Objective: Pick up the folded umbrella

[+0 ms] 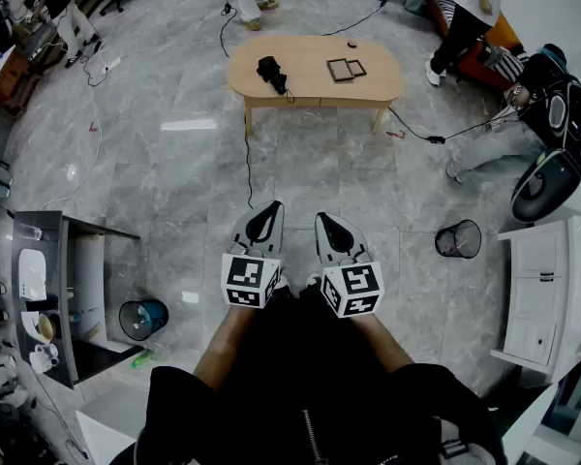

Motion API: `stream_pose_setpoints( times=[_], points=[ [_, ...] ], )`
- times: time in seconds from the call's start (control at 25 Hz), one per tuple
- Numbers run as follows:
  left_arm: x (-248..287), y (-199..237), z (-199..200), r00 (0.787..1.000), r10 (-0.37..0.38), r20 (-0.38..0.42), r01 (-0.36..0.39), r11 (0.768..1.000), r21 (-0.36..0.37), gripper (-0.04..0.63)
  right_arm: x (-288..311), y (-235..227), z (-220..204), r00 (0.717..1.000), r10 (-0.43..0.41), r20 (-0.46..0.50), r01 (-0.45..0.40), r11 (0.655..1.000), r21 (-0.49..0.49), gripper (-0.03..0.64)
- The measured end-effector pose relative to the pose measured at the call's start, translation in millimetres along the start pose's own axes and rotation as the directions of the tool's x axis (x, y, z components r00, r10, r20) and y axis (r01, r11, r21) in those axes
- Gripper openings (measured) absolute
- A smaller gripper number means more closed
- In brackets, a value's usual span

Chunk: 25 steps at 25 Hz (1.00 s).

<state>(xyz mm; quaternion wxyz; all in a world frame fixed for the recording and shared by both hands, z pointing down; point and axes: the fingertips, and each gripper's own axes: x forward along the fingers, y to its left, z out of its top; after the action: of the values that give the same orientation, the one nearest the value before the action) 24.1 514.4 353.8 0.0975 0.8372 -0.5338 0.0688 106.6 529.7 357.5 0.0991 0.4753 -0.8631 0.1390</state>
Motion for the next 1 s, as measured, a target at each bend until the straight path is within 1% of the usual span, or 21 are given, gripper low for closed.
stream_pose_setpoints(
  times=[0.12,0.2,0.32,0.44,0.6,1.0],
  points=[
    [-3.6,2.6,-3.1,1.000,0.001,-0.004,-0.001,1.000,-0.009,0.015,-0.2,9.4,7.8,0.998,0.032,0.056,-0.033,0.999,0.009,0.010],
    [-5.5,3.8,-5.0,1.000,0.000,-0.004,0.000,1.000,-0.013,0.015,-0.1,14.2,9.4,0.997,0.036,0.069,-0.036,0.999,0.006,0.012],
    [-6.6,5.1,-8.0,1.000,-0.006,-0.009,0.006,1.000,-0.018,0.015,0.6,19.3,4.8,0.998,0.034,0.057,-0.033,0.999,-0.005,0.012],
    [-7.4,8.7,-12.0,1.000,-0.013,-0.014,0.013,1.000,-0.025,0.015,2.9,23.7,-3.5,0.999,0.031,0.030,-0.031,1.000,0.000,0.012],
    [-7.9,13.0,-14.8,1.000,-0.024,-0.017,0.024,0.999,-0.035,0.015,4.3,26.3,-6.1,1.000,0.016,0.018,-0.016,1.000,0.007,0.012],
    [-1.9,14.0,-17.0,0.997,-0.070,-0.019,0.069,0.997,-0.040,0.015,1.8,24.5,-4.7,0.999,-0.023,0.043,0.022,0.999,0.042,0.011]
  ],
)
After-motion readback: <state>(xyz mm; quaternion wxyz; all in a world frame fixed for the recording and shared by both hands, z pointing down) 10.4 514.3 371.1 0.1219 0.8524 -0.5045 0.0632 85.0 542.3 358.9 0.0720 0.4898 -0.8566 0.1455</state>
